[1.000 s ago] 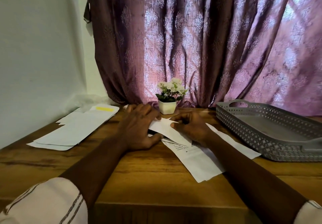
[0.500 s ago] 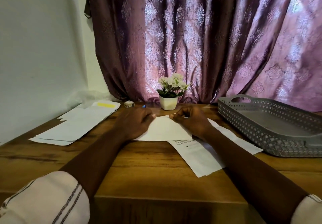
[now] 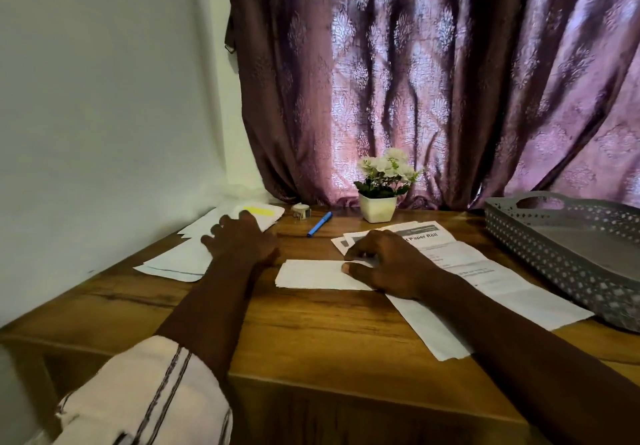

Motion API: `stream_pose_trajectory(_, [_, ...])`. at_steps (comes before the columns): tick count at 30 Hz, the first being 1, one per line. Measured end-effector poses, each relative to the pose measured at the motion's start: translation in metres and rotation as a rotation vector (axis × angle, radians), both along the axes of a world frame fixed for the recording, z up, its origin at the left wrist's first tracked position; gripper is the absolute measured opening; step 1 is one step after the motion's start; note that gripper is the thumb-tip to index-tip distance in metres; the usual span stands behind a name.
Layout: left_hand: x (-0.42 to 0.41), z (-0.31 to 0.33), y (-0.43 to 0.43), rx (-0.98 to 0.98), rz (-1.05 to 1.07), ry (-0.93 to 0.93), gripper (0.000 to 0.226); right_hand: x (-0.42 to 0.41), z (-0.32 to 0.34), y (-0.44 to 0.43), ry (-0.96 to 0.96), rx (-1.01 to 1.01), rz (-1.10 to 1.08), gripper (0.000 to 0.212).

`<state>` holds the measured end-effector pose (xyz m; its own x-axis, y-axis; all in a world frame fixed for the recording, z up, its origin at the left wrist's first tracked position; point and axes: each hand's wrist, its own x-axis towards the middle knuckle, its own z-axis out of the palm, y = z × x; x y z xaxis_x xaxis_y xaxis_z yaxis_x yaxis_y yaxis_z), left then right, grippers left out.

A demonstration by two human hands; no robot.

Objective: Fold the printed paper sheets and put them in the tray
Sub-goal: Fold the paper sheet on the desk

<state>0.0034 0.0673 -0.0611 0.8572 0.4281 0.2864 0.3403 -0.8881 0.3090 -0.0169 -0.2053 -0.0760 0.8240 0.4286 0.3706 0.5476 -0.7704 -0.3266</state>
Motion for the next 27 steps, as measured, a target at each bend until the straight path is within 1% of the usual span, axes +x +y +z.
stream_pose_trajectory(2, [-0.002,-0.002,0.013,-0.001,0.03,0.077,0.073,0.001,0.002,-0.002,-0.005,0.042,0.016,0.031])
stream_pose_trajectory(6, [-0.006,0.005,0.01,0.141,0.028,0.001,0.055,0.002,0.001,-0.004,0.013,0.109,0.025,0.021])
stream_pose_trajectory(10, [-0.008,0.01,-0.003,0.201,0.036,-0.045,0.049,0.003,0.001,-0.006,0.054,0.185,0.041,0.019])
stream_pose_trajectory(12, [-0.012,0.015,-0.01,0.223,0.059,-0.108,0.049,0.003,0.002,-0.006,0.067,0.2,0.042,0.019])
stream_pose_trajectory(13, [-0.014,0.017,-0.013,0.243,0.055,-0.174,0.047,0.002,0.003,-0.005,0.051,0.204,0.04,0.02])
stream_pose_trajectory(14, [-0.016,0.019,-0.018,0.268,0.033,-0.284,0.042,0.001,0.005,-0.005,0.019,0.222,0.041,0.023])
stream_pose_trajectory(15, [-0.018,0.02,-0.022,0.284,-0.027,-0.425,0.034,0.0,0.006,-0.005,-0.002,0.288,0.057,0.028])
stream_pose_trajectory(16, [-0.018,0.022,-0.029,0.289,-0.13,-0.589,0.026,-0.001,0.009,-0.005,0.013,0.426,0.077,0.036])
stream_pose_trajectory(17, [-0.018,0.021,-0.036,0.289,-0.271,-0.739,0.021,-0.003,0.012,-0.005,0.08,0.632,0.098,0.048])
stream_pose_trajectory(18, [-0.017,0.02,-0.04,0.311,-0.43,-0.842,0.02,-0.004,0.017,-0.006,0.189,0.852,0.117,0.06])
stream_pose_trajectory(19, [-0.015,0.019,-0.047,0.357,-0.573,-0.905,0.02,-0.003,0.022,-0.011,0.302,1.049,0.14,0.073])
stream_pose_trajectory(21, [-0.009,0.013,-0.058,0.44,-0.781,-0.95,0.025,0.002,0.029,-0.026,0.503,1.341,0.191,0.096])
stream_pose_trajectory(22, [-0.006,0.01,-0.064,0.453,-0.838,-0.962,0.02,0.006,0.031,-0.035,0.602,1.43,0.213,0.109])
stream_pose_trajectory(23, [-0.005,0.009,-0.068,0.435,-0.877,-0.966,0.015,0.008,0.032,-0.044,0.69,1.476,0.228,0.117])
stream_pose_trajectory(24, [-0.005,0.008,-0.072,0.397,-0.91,-0.972,0.014,0.01,0.032,-0.053,0.747,1.483,0.225,0.116])
stream_pose_trajectory(25, [-0.005,0.007,-0.075,0.357,-0.935,-0.979,0.018,0.009,0.032,-0.058,0.783,1.456,0.191,0.106])
stream_pose_trajectory(26, [-0.006,0.006,-0.078,0.32,-0.961,-0.987,0.018,0.008,0.031,-0.063,0.795,1.379,0.136,0.088])
stream_pose_trajectory(27, [-0.008,0.006,-0.08,0.297,-0.975,-0.981,0.014,0.004,0.03,-0.065,0.79,1.257,0.1,0.068])
